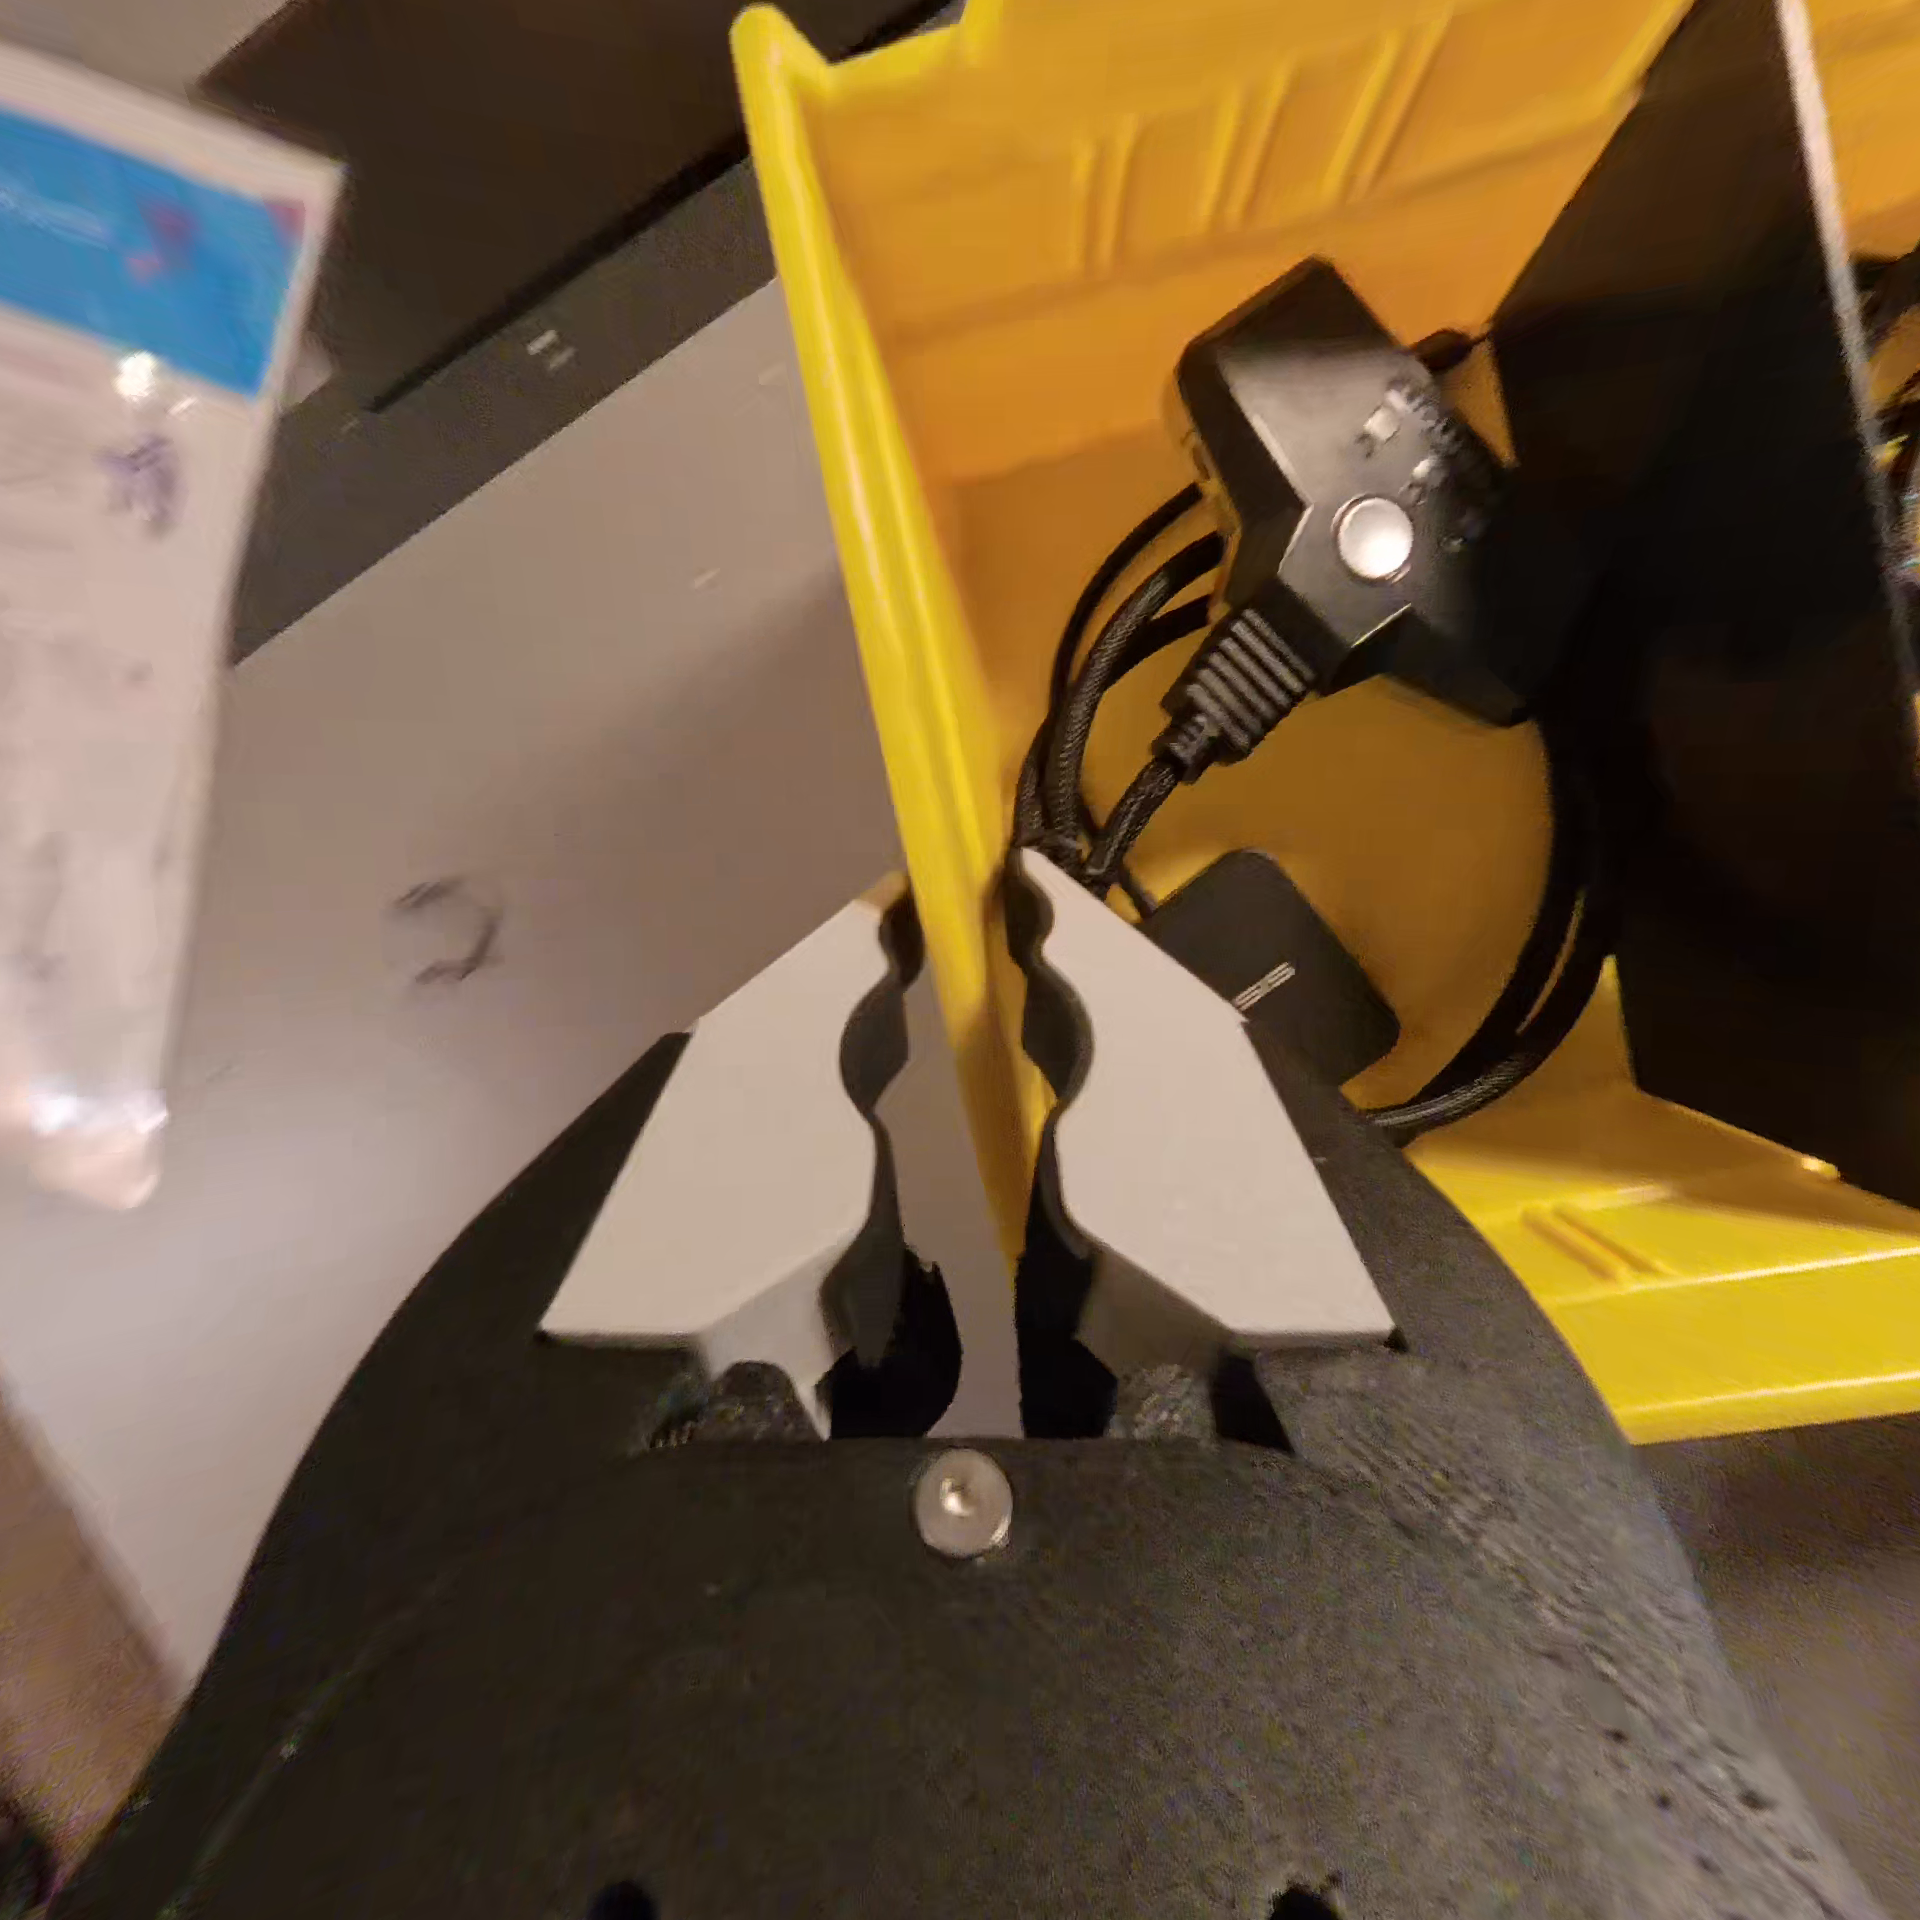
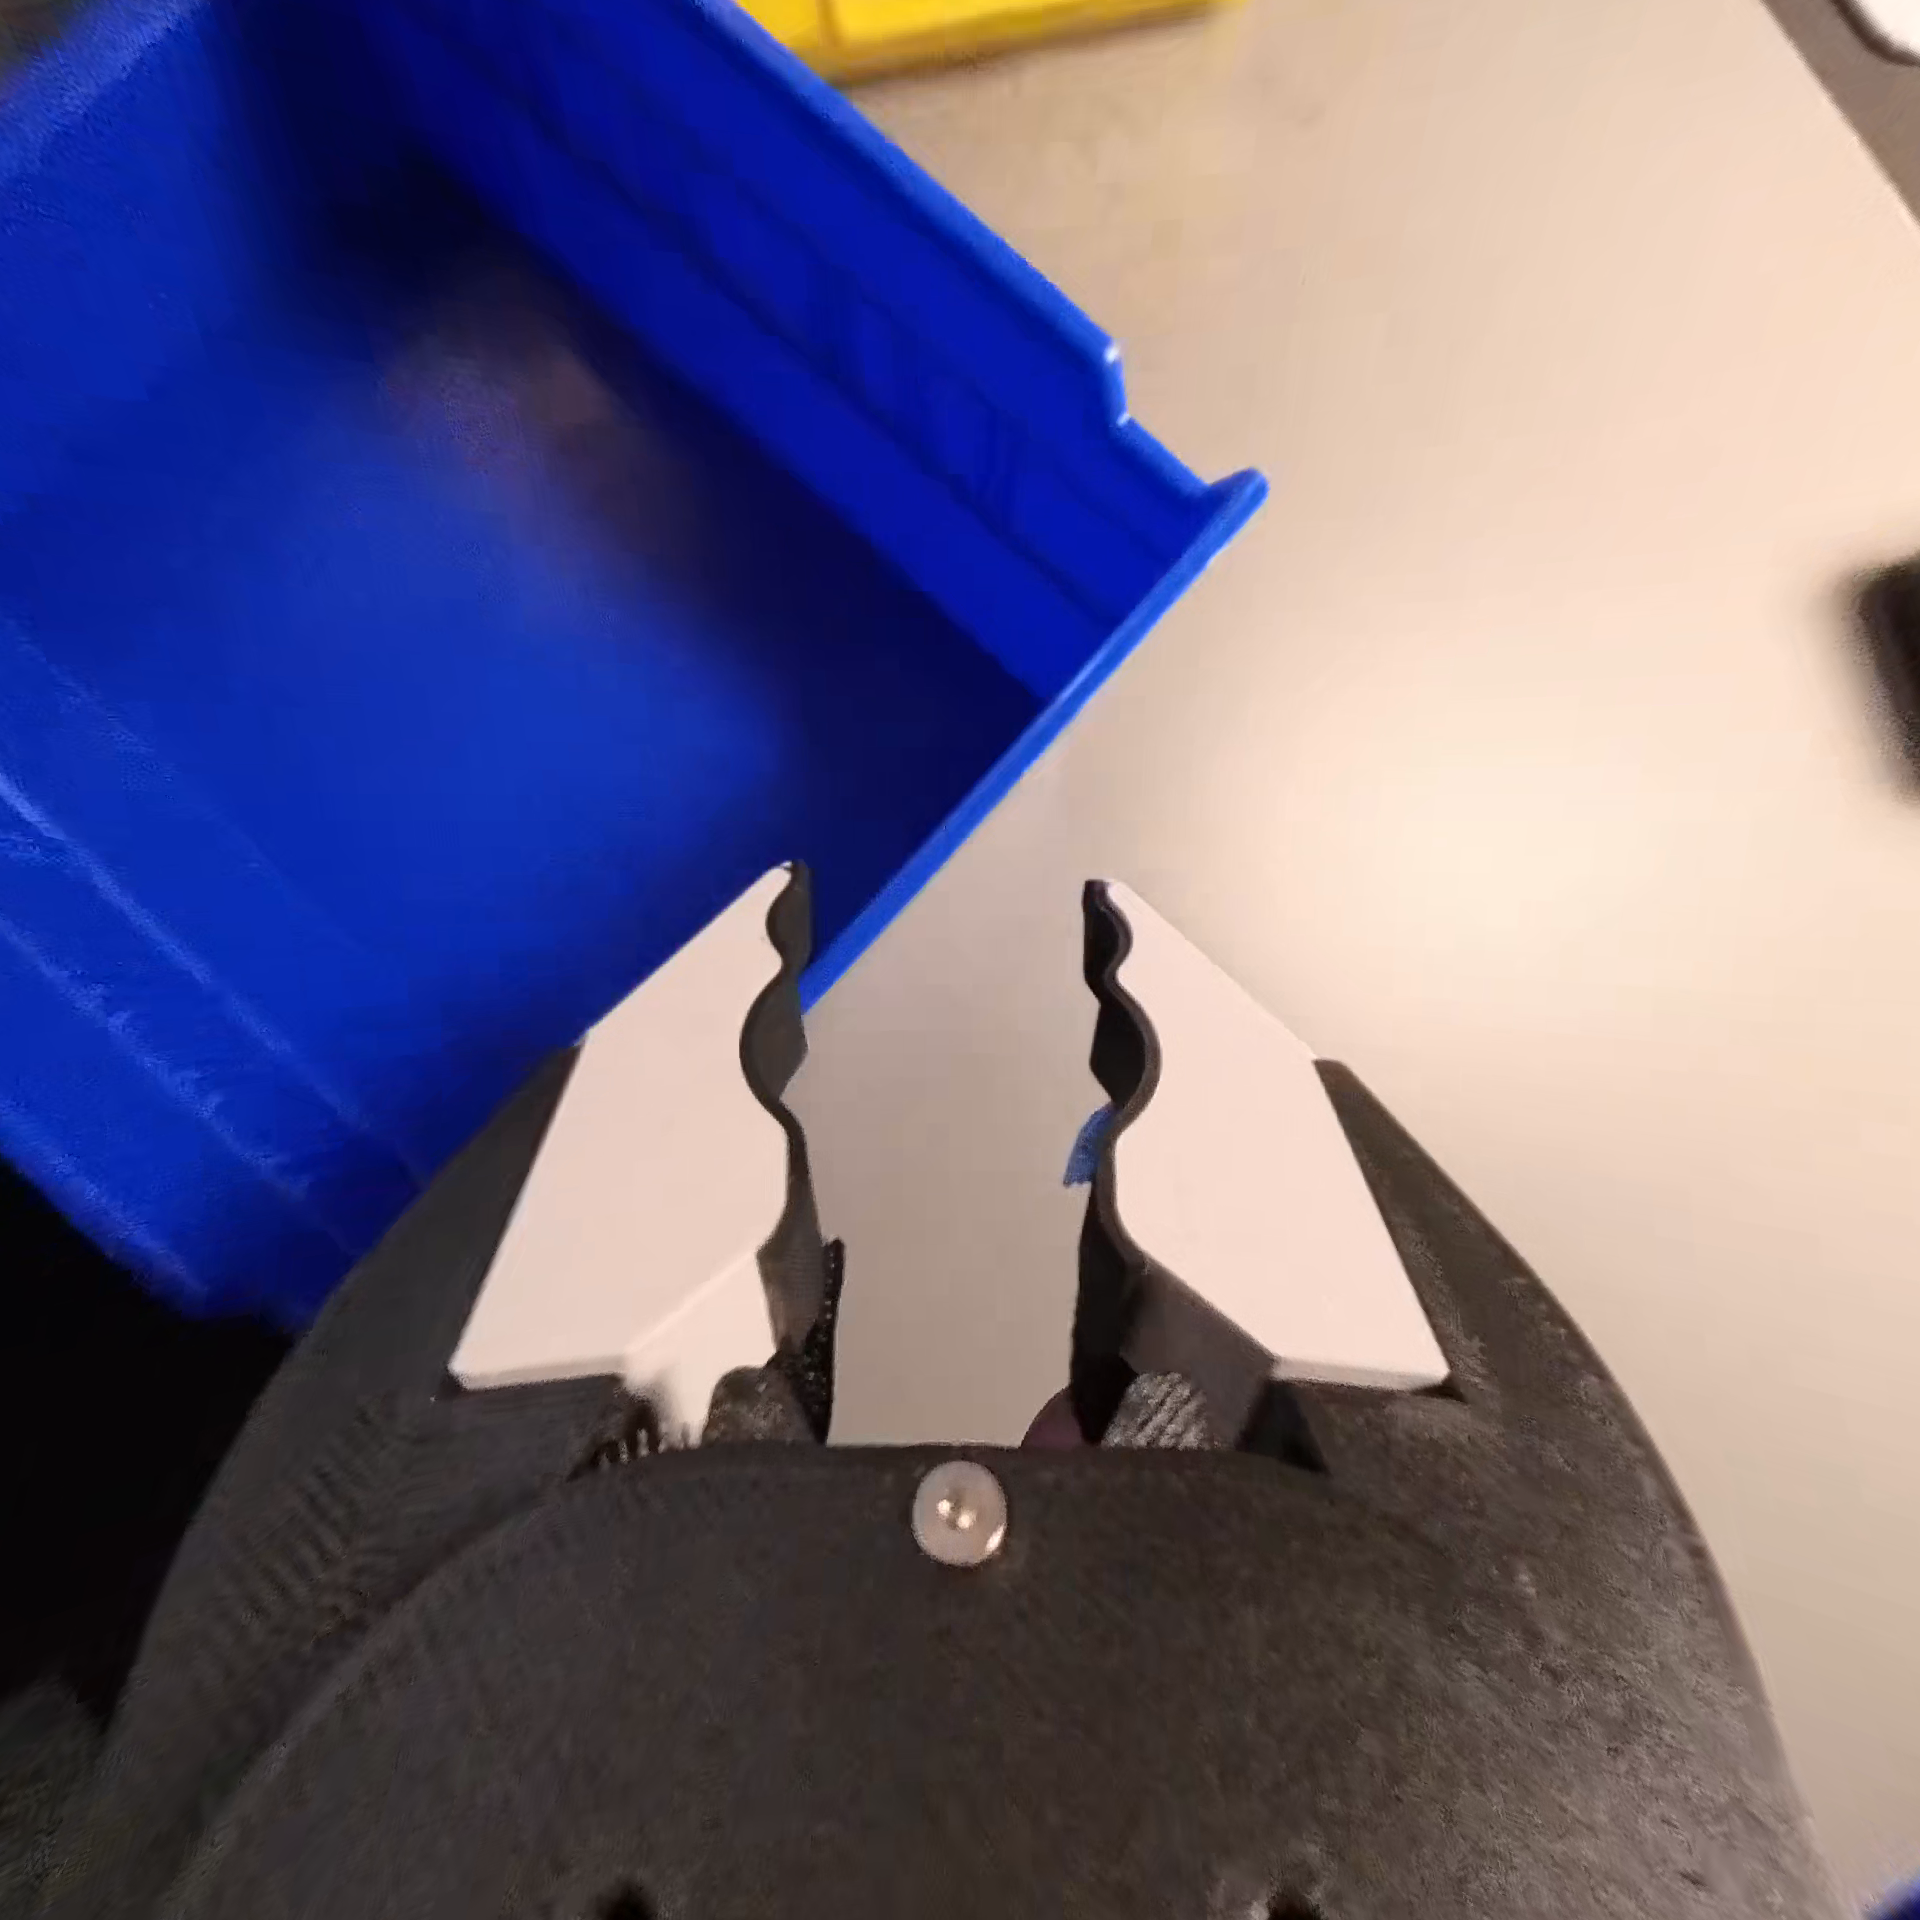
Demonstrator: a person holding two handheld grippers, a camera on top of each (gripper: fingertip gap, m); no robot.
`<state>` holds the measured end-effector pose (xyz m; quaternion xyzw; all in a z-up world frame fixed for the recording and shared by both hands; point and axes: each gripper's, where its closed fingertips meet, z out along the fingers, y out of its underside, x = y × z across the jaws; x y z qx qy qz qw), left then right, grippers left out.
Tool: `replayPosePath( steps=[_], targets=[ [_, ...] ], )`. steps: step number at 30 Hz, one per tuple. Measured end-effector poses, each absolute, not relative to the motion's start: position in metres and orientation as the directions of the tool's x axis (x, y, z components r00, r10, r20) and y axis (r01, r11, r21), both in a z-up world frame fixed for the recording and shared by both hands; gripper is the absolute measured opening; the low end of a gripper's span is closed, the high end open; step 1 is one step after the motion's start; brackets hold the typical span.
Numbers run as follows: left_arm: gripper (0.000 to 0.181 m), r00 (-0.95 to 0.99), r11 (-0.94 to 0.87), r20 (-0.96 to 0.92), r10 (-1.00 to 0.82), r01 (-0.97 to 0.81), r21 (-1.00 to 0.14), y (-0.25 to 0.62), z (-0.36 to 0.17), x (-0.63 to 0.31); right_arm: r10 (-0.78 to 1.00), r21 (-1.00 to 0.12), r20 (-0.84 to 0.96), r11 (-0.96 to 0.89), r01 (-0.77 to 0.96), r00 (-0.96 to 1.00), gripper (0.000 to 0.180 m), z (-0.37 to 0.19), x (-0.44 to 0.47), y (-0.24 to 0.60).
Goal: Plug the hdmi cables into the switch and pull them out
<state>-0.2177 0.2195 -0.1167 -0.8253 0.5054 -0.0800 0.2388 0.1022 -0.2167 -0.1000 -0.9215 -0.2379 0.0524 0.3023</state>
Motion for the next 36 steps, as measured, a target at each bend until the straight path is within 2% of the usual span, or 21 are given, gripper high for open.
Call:
replayPosePath(
  steps=[2,4,6,8,10,12,15,17,19,22,25,27,28,30,32,34,36],
  targets=[
    [0.031,0.520,-0.402,-0.188,-0.833,-0.804,-0.438,0.237,-0.107,-0.267,0.430,-0.515,0.149,-0.735,0.441,0.890,0.057,-0.094,0.137,-0.224],
    [0.045,0.579,-0.431,-0.278,-0.766,-0.785,-0.445,0.242,-0.080,-0.303,0.395,-0.532,0.207,-0.722,0.441,0.895,0.059,-0.074,0.150,-0.221],
    [0.046,0.533,-0.364,-0.193,-0.824,-0.759,-0.540,0.205,-0.049,-0.275,0.426,-0.622,0.142,-0.664,0.415,0.893,0.058,-0.053,0.122,-0.205],
    [0.044,0.321,-0.234,-0.067,-0.945,-0.803,-0.549,0.132,-0.041,-0.222,0.530,-0.683,-0.003,-0.621,0.386,0.848,0.059,-0.048,0.061,-0.189],
    [0.043,0.117,-0.096,-0.022,-0.993,-0.900,-0.425,0.067,-0.062,-0.191,0.611,-0.665,-0.122,-0.635,0.393,0.782,0.063,-0.064,-0.003,-0.178],
    [0.044,-0.014,0.026,-0.049,-0.999,-0.966,-0.257,0.035,-0.093,-0.179,0.658,-0.577,-0.148,-0.664,0.476,0.738,0.074,-0.096,-0.046,-0.175],
    [0.046,-0.060,0.066,-0.094,-0.994,-0.996,-0.062,0.025,-0.129,-0.182,0.707,-0.468,-0.144,-0.665,0.582,0.693,0.078,-0.135,-0.080,-0.183],
    [0.049,-0.047,0.049,-0.102,-0.994,-0.999,-0.021,0.026,-0.142,-0.184,0.737,-0.421,-0.142,-0.649,0.634,0.661,0.073,-0.153,-0.090,-0.191],
    [0.051,-0.044,0.046,-0.110,-0.993,-0.999,-0.018,0.026,-0.149,-0.189,0.771,-0.427,-0.158,-0.617,0.661,0.617,0.056,-0.156,-0.097,-0.198],
    [0.046,-0.068,0.070,-0.109,-0.992,-0.997,-0.014,0.021,-0.149,-0.206,0.834,-0.401,-0.132,-0.539,0.741,0.536,0.056,-0.157,-0.084,-0.215],
    [0.034,-0.117,0.105,-0.125,-0.985,-0.989,0.101,0.018,-0.151,-0.258,0.877,-0.341,-0.118,-0.477,0.810,0.467,0.053,-0.157,-0.055,-0.241],
    [0.030,-0.121,0.101,-0.111,-0.986,-0.980,0.170,0.015,-0.150,-0.301,0.883,-0.274,-0.105,-0.468,0.840,0.457,0.048,-0.157,-0.027,-0.261],
    [0.034,-0.093,0.067,-0.127,-0.988,-0.979,0.193,0.017,-0.149,-0.322,0.880,-0.238,-0.088,-0.474,0.848,0.467,0.044,-0.157,-0.011,-0.270],
    [0.054,-0.010,-0.027,-0.213,-0.977,-0.984,0.173,0.028,-0.139,-0.354,0.848,-0.173,-0.011,-0.524,0.834,0.530,0.040,-0.155,0.023,-0.281],
    [0.072,0.103,-0.124,-0.259,-0.960,-0.990,0.066,0.030,-0.122,-0.373,0.756,-0.170,0.077,-0.633,0.755,0.650,0.053,-0.148,0.052,-0.285],
    [0.080,0.223,-0.183,-0.311,-0.924,-0.971,-0.153,0.031,-0.097,-0.367,0.605,-0.285,0.118,-0.739,0.611,0.787,0.070,-0.135,0.064,-0.283],
    [0.079,0.372,-0.216,-0.288,-0.882,-0.864,-0.455,0.028,-0.073,-0.334,0.410,-0.455,0.124,-0.786,0.418,0.904,0.079,-0.119,0.068,-0.275]
  ],
)
